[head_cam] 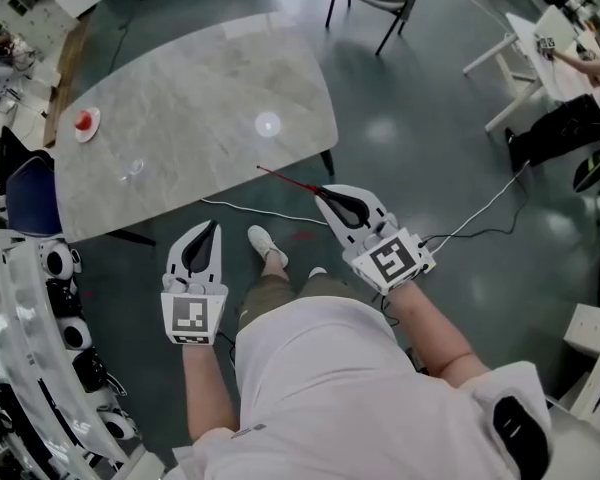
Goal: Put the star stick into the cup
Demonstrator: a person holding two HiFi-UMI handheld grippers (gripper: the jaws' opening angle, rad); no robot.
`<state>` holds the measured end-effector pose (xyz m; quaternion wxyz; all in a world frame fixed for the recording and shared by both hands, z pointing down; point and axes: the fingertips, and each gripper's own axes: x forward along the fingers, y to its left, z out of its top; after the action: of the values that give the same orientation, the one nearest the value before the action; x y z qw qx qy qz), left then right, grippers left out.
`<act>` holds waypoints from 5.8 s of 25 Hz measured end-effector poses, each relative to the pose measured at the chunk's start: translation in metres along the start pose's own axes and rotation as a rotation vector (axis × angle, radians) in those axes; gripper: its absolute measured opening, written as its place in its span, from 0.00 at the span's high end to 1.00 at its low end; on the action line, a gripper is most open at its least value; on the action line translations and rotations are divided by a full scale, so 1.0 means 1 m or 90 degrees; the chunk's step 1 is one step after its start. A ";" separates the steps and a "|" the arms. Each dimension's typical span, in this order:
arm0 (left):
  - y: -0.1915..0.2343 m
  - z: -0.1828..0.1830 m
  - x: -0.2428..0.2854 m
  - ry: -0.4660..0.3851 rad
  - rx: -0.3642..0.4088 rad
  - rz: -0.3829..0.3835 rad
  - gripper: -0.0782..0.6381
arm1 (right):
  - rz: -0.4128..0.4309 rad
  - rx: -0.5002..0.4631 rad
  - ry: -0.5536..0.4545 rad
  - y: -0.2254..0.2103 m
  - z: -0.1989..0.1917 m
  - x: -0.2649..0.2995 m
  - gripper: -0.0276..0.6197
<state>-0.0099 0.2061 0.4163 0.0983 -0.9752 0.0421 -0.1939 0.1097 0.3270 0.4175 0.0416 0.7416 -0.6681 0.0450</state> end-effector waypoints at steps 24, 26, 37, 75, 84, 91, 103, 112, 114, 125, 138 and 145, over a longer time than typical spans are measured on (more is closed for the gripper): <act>0.218 -0.035 0.062 0.001 -0.036 0.028 0.89 | 0.011 -0.072 0.046 -0.035 0.043 0.224 0.92; 0.224 -0.041 0.058 0.011 -0.047 0.047 0.89 | 0.027 -0.068 0.048 -0.036 0.042 0.236 0.92; 0.251 -0.067 0.017 0.063 -0.134 0.205 0.89 | 0.190 -0.075 0.052 -0.017 0.041 0.305 0.92; 0.276 -0.150 -0.091 0.166 -0.328 0.517 0.89 | 0.489 -0.105 0.100 0.098 -0.002 0.500 0.92; 0.265 -0.161 -0.112 0.190 -0.356 0.563 0.89 | 0.522 -0.109 0.129 0.122 -0.031 0.522 0.92; 0.255 -0.169 -0.120 0.210 -0.372 0.586 0.89 | 0.533 -0.116 0.152 0.132 -0.057 0.535 0.91; 0.239 -0.174 -0.127 0.224 -0.393 0.613 0.89 | 0.531 -0.119 0.167 0.135 -0.080 0.542 0.91; 0.235 -0.178 -0.127 0.227 -0.402 0.617 0.89 | 0.524 -0.116 0.165 0.132 -0.083 0.545 0.91; 0.234 -0.177 -0.126 0.227 -0.402 0.617 0.89 | 0.522 -0.117 0.171 0.130 -0.085 0.544 0.91; 0.234 -0.177 -0.127 0.226 -0.400 0.613 0.89 | 0.520 -0.113 0.193 0.131 -0.092 0.542 0.88; 0.247 -0.174 -0.126 0.204 -0.386 0.591 0.89 | 0.520 -0.098 0.170 0.134 -0.063 0.531 0.86; 0.262 -0.173 -0.117 0.176 -0.367 0.554 0.89 | 0.499 -0.088 0.134 0.126 -0.028 0.517 0.86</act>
<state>-0.1961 -0.0661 0.4750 -0.1087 -0.8205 0.5061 -0.2428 0.0373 -0.1927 0.5085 0.1390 0.4177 -0.8935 0.0883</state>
